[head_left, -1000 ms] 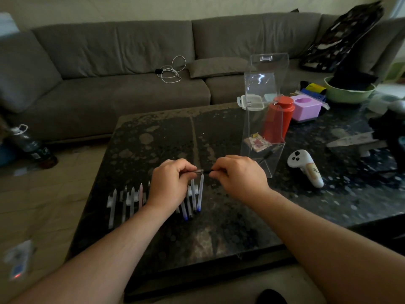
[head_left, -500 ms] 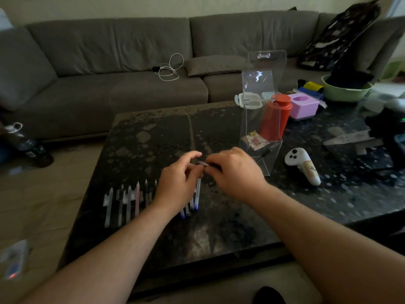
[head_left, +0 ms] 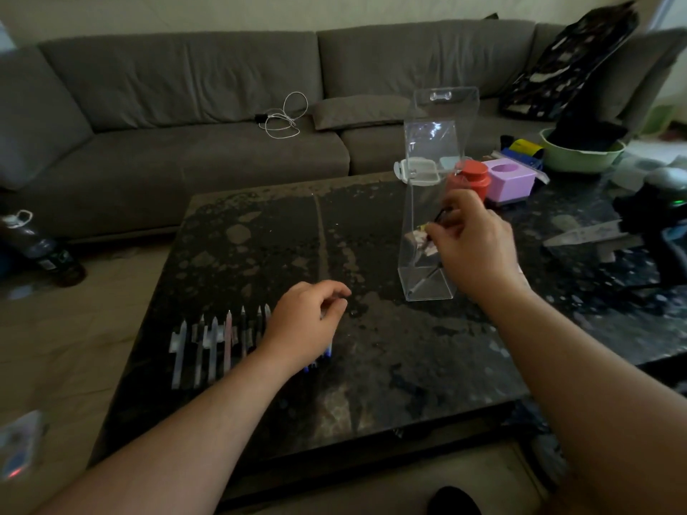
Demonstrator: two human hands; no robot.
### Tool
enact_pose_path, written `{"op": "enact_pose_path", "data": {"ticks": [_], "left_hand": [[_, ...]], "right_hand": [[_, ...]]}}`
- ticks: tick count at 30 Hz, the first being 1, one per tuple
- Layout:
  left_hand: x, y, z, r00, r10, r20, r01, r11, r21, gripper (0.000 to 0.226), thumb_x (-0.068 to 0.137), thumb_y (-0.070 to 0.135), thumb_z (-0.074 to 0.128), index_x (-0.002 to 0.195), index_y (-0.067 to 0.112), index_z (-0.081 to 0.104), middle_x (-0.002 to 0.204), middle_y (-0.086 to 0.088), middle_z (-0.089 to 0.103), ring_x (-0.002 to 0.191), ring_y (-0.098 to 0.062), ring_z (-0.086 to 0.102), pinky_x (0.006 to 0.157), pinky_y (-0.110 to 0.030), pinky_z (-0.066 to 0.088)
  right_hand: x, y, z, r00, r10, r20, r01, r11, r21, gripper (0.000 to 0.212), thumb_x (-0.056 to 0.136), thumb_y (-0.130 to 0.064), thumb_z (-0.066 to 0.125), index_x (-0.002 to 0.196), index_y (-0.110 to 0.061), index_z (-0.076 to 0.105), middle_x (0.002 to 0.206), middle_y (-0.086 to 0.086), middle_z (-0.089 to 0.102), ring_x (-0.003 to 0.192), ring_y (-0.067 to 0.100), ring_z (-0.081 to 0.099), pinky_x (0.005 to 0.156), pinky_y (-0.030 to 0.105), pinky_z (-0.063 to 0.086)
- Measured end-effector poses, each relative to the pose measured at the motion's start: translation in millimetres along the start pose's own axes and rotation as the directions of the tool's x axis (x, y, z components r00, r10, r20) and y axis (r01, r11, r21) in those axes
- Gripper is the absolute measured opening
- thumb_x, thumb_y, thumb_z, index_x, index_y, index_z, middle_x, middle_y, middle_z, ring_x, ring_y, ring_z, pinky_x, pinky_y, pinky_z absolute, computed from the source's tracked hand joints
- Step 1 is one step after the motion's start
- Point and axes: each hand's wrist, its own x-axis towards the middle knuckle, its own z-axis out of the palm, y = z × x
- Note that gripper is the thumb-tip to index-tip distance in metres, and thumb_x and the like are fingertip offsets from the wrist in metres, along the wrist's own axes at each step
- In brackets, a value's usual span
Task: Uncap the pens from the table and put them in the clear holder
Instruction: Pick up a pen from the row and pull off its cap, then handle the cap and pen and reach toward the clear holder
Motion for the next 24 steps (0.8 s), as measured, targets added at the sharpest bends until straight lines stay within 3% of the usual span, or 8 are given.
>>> {"op": "enact_pose_path", "data": {"ticks": [3,8,12,16,19,21,24], "left_hand": [[0.0,1.2,0.4,0.999,0.043,0.012,-0.044,0.998,0.041,0.018,0.103,0.031,0.064,0.117,0.036,0.073,0.096,0.03,0.051,0.102,0.001,0.054,0.088,-0.02,0.044],[0.7,0.0,3.3,0.999,0.034,0.014,-0.035,0.999,0.04,0.017,0.102,0.033,0.064,0.116,0.038,0.074,0.1,0.028,0.051,0.103,0.001,0.054,0.09,-0.02,0.043],[1.0,-1.3,4.4,0.999,0.021,0.031,-0.023,0.998,0.058,0.017,0.102,0.034,0.064,0.115,0.039,0.074,0.099,0.029,0.051,0.105,0.001,0.054,0.092,-0.023,0.045],[3.5,-4.7,4.1,0.999,-0.011,0.051,0.008,0.998,0.055,0.016,0.102,0.036,0.064,0.113,0.042,0.073,0.102,0.027,0.053,0.104,0.002,0.054,0.092,-0.024,0.046],[5.6,-8.1,2.7,0.998,-0.033,0.047,0.03,0.998,0.056,0.016,0.102,0.035,0.064,0.113,0.042,0.073,0.104,0.023,0.053,0.103,0.001,0.054,0.092,-0.023,0.045],[6.8,-9.4,1.4,0.999,-0.038,0.034,0.036,0.997,0.072,0.017,0.102,0.033,0.064,0.113,0.041,0.074,0.102,0.025,0.053,0.105,-0.001,0.053,0.093,-0.023,0.044],[10.8,-12.4,0.2,0.997,-0.072,-0.002,0.072,0.986,0.151,0.022,0.103,0.026,0.061,0.116,0.04,0.074,0.109,0.021,0.062,0.115,-0.005,0.052,0.097,-0.027,0.044]], "right_hand": [[-0.4,0.2,8.0,0.999,-0.026,0.032,0.029,0.993,-0.118,0.043,0.1,-0.034,0.066,0.133,-0.035,0.039,0.113,0.002,0.067,0.107,0.027,0.059,0.096,0.055,0.048],[4.1,4.0,12.3,0.994,-0.107,-0.01,0.104,0.98,-0.169,0.038,0.103,-0.03,0.059,0.137,-0.031,0.041,0.111,0.007,0.069,0.104,0.03,0.059,0.092,0.054,0.048],[2.1,5.4,18.2,0.977,-0.115,0.179,0.172,0.922,-0.348,0.03,0.106,-0.03,0.051,0.136,-0.035,0.049,0.108,0.001,0.068,0.111,0.029,0.058,0.1,0.054,0.037],[3.6,6.7,17.6,0.971,-0.113,0.211,0.187,0.908,-0.375,0.03,0.107,-0.026,0.046,0.134,-0.034,0.057,0.107,-0.003,0.068,0.115,0.027,0.051,0.097,0.052,0.034],[4.4,7.2,17.1,0.968,-0.091,0.235,0.177,0.909,-0.377,0.044,0.104,-0.02,0.048,0.147,-0.031,0.049,0.119,0.001,0.069,0.124,0.029,0.047,0.1,0.053,0.033],[1.4,6.9,16.7,0.974,-0.095,0.204,0.165,0.92,-0.357,0.052,0.103,-0.017,0.051,0.152,-0.029,0.044,0.132,0.002,0.065,0.131,0.029,0.043,0.102,0.053,0.034],[-4.4,0.5,12.5,0.972,-0.235,0.029,0.232,0.921,-0.312,0.048,0.098,-0.013,0.058,0.145,-0.023,0.055,0.138,0.004,0.061,0.129,0.032,0.043,0.099,0.054,0.037]]}}
